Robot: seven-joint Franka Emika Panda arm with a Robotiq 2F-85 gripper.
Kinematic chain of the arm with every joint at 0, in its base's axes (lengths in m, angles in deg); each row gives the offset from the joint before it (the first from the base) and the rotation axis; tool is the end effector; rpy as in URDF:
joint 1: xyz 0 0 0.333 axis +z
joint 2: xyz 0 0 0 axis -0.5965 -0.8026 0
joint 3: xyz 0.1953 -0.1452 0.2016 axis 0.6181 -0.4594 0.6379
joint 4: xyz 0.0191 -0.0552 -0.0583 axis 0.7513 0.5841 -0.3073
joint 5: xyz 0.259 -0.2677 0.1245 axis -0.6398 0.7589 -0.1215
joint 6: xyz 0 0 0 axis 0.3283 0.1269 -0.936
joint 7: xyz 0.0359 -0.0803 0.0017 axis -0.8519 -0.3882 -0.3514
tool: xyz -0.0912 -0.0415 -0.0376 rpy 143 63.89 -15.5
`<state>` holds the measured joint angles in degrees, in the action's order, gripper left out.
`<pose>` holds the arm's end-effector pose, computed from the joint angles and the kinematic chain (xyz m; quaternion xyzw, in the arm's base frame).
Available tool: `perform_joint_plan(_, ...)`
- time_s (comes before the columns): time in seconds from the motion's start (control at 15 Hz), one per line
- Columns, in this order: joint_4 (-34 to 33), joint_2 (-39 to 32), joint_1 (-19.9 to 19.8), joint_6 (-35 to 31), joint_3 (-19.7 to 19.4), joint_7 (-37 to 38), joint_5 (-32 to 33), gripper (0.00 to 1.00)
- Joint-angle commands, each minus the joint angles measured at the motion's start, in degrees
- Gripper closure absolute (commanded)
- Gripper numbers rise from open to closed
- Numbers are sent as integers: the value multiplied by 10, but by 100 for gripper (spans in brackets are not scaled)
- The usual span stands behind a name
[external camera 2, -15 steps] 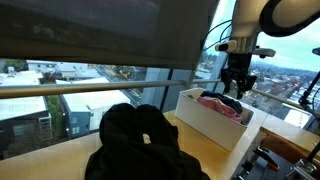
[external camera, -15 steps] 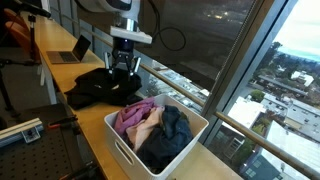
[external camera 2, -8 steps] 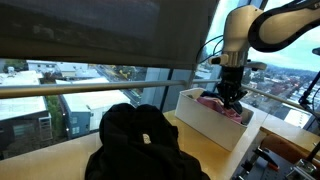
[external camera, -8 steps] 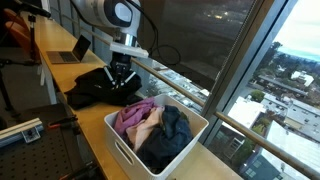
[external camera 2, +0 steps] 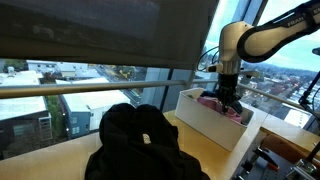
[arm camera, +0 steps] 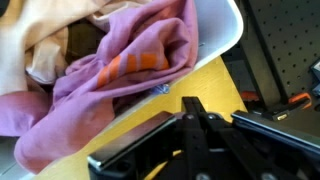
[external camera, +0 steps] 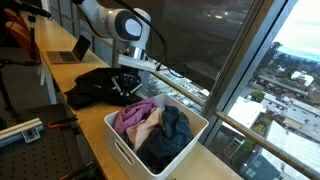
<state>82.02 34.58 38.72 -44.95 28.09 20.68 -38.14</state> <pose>0.5609 0.0514 0.2913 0.8136 0.5604 -0.1516 0.0333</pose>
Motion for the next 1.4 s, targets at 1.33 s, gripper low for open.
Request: perform_joint_plan(1.33, -24, -108, -77, -73, -13, -7, -58, 100)
